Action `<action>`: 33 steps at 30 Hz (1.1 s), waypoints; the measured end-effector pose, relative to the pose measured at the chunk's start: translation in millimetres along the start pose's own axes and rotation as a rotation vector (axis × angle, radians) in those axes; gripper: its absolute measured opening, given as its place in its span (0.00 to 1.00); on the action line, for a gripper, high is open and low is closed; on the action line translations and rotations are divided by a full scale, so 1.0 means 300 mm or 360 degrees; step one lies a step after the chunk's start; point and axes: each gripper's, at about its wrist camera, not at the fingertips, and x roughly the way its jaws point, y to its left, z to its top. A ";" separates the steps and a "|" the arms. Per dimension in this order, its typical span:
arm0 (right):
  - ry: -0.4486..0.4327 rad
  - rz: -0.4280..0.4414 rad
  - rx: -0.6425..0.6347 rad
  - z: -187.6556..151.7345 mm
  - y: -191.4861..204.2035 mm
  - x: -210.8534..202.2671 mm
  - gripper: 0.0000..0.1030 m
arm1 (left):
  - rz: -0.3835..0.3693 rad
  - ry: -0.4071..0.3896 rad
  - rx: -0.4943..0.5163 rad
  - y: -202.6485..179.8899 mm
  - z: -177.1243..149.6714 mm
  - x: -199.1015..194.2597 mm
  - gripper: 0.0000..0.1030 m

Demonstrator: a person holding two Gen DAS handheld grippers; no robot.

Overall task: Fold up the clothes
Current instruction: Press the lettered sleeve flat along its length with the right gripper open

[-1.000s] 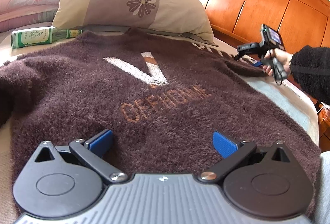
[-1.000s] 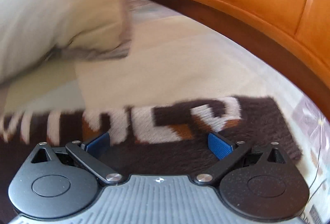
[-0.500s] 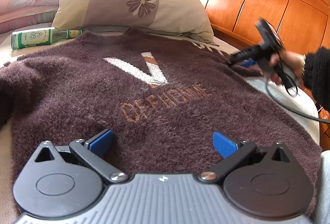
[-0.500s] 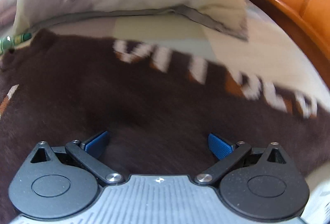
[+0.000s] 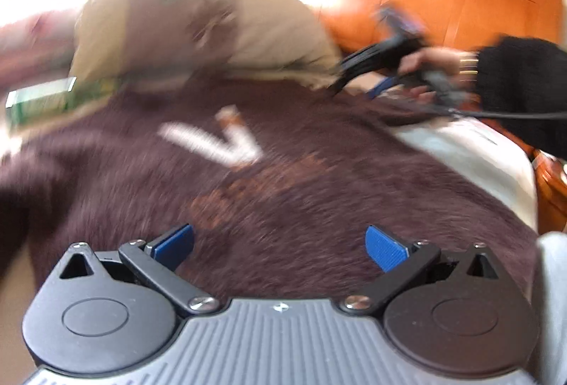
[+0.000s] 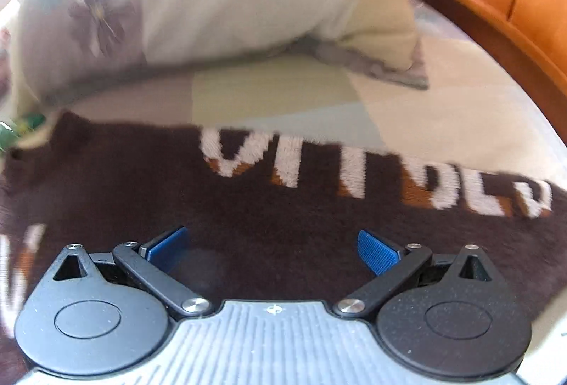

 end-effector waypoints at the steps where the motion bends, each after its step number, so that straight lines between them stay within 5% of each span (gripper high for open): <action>1: 0.0028 -0.0041 -0.0016 0.008 0.013 0.035 1.00 | -0.0019 -0.0025 0.0044 -0.013 0.003 -0.015 0.99; 8: -0.0132 -0.0118 0.0158 0.046 -0.061 0.150 1.00 | 0.0020 0.0098 0.0078 -0.011 -0.035 0.037 0.99; 14: -0.0007 -0.0106 0.0192 0.024 -0.051 0.095 1.00 | -0.0018 0.0118 0.0056 -0.012 -0.033 0.032 0.99; 20: 0.0099 -0.0023 0.0035 -0.127 0.005 0.009 1.00 | -0.0044 0.0160 0.0085 -0.051 -0.035 0.033 0.99; 29: -0.0045 -0.0078 0.0078 -0.014 -0.069 0.125 1.00 | -0.0033 0.0203 0.0138 -0.065 -0.056 0.049 0.99; 33: -0.0101 -0.0038 0.0019 -0.053 -0.075 0.098 1.00 | -0.0031 0.0206 0.0147 -0.067 -0.058 0.048 0.99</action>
